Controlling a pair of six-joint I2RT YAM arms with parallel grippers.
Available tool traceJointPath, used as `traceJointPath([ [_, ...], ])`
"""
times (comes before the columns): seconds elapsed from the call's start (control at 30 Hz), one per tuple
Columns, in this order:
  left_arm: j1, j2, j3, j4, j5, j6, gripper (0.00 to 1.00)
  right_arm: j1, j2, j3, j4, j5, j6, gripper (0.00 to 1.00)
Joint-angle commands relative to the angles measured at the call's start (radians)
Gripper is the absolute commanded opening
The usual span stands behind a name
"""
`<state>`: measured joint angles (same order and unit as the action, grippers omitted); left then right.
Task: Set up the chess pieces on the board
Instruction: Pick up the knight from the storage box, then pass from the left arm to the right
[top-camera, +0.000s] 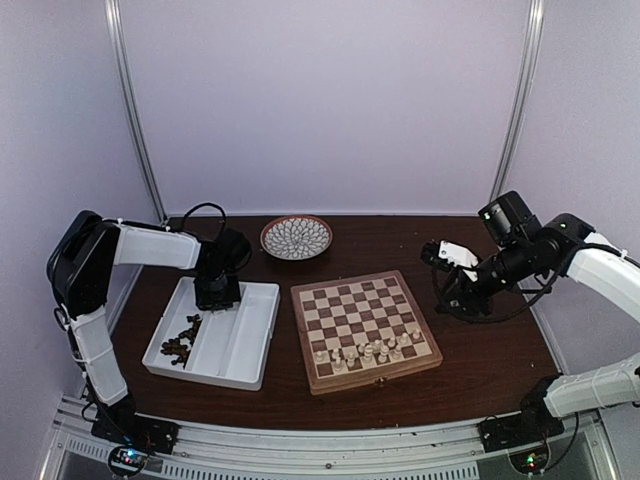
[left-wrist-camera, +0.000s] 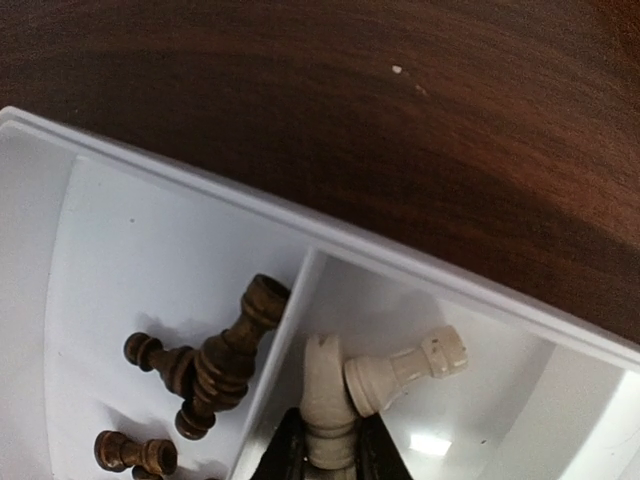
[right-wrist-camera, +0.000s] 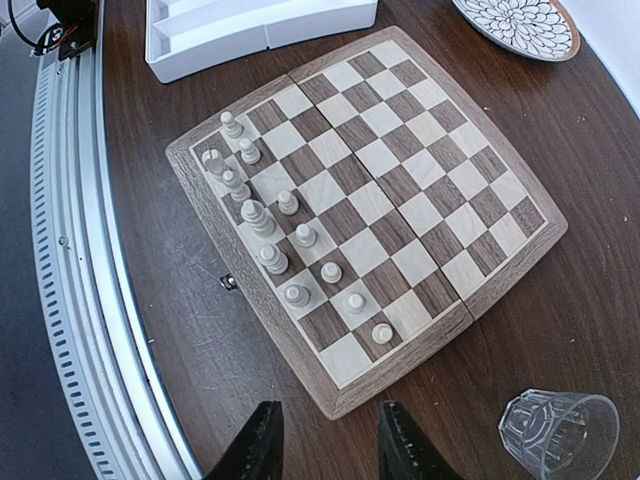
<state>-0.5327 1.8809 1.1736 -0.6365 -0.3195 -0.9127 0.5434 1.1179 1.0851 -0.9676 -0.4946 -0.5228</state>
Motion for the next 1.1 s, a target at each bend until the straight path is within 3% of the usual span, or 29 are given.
traceJointPath([
  [0.0,-0.014,-0.027,-0.002,-0.042,0.008,0.027,0.12,-0.007,-0.018,-0.008,0.012,0.002,0.01,0.36],
  [0.2,-0.088,-0.181,-0.009,-0.107,-0.02,0.125,0.1,-0.007,-0.009,0.003,0.01,0.008,0.005,0.36],
  [0.43,-0.091,-0.419,-0.131,-0.011,0.069,0.337,0.09,-0.007,0.042,0.07,-0.006,-0.05,-0.052,0.37],
  [0.63,-0.098,-0.676,-0.267,0.224,0.443,0.502,0.1,-0.004,0.213,0.252,-0.088,-0.185,-0.082,0.37],
  [0.73,-0.099,-0.749,-0.277,0.268,0.568,0.537,0.1,0.008,0.302,0.367,-0.19,-0.318,-0.225,0.4],
  [0.9,-0.127,-0.738,-0.188,0.237,0.802,0.563,0.11,0.098,0.432,0.545,-0.202,-0.341,-0.313,0.45],
  [1.07,-0.234,-0.688,-0.094,0.19,0.906,0.599,0.12,0.182,0.589,0.754,-0.242,-0.341,-0.3,0.44],
])
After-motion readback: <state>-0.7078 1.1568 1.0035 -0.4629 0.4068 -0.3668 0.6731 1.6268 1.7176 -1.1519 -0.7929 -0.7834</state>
